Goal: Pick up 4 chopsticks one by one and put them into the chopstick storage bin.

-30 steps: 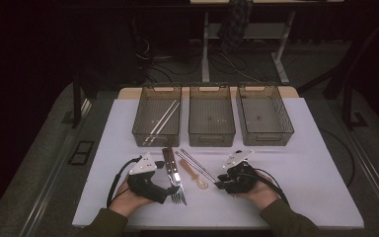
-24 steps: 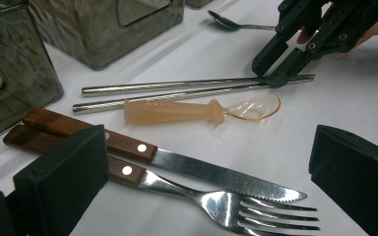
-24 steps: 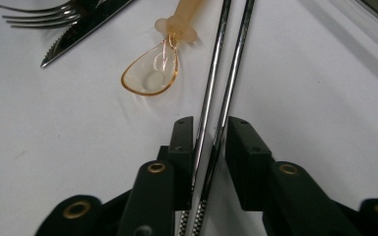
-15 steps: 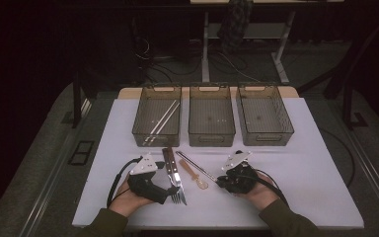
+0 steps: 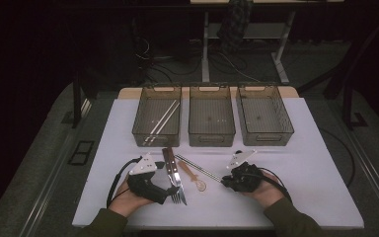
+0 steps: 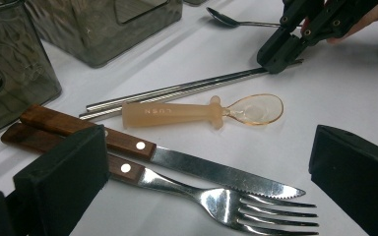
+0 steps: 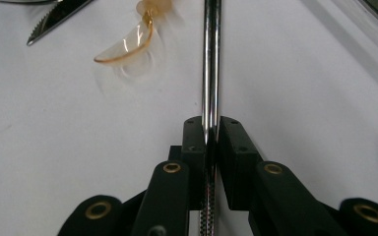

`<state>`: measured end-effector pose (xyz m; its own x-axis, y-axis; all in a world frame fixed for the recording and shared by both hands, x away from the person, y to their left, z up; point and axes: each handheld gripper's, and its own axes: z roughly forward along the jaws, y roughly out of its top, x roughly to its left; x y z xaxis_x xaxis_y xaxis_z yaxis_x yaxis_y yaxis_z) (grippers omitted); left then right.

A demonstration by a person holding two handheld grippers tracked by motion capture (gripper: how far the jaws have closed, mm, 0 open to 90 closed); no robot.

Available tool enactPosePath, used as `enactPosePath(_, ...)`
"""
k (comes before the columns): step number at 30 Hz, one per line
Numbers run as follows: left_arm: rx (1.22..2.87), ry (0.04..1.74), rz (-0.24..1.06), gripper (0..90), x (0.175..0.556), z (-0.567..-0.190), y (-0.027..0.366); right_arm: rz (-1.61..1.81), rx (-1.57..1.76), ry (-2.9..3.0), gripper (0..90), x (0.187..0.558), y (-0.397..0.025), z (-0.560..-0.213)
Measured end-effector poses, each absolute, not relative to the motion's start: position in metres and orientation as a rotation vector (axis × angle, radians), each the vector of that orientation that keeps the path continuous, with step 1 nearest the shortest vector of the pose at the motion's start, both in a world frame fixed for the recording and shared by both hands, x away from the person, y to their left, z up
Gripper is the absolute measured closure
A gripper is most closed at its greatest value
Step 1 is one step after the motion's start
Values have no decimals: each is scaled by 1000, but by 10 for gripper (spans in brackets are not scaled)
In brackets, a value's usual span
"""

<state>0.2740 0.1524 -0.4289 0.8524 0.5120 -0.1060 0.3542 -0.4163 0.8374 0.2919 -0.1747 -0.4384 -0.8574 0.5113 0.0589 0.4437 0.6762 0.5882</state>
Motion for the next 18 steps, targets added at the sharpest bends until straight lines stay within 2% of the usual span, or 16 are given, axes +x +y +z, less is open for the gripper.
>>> enactPosePath(15, 2053, 630, 201, 2, 274, -429, 152, 904, 784, 2807, 814, 290, -198, -437)
enactPosePath(18, 2051, 630, 199, 2, 274, -429, 152, 960, 785, 2794, 770, 291, -199, -434)
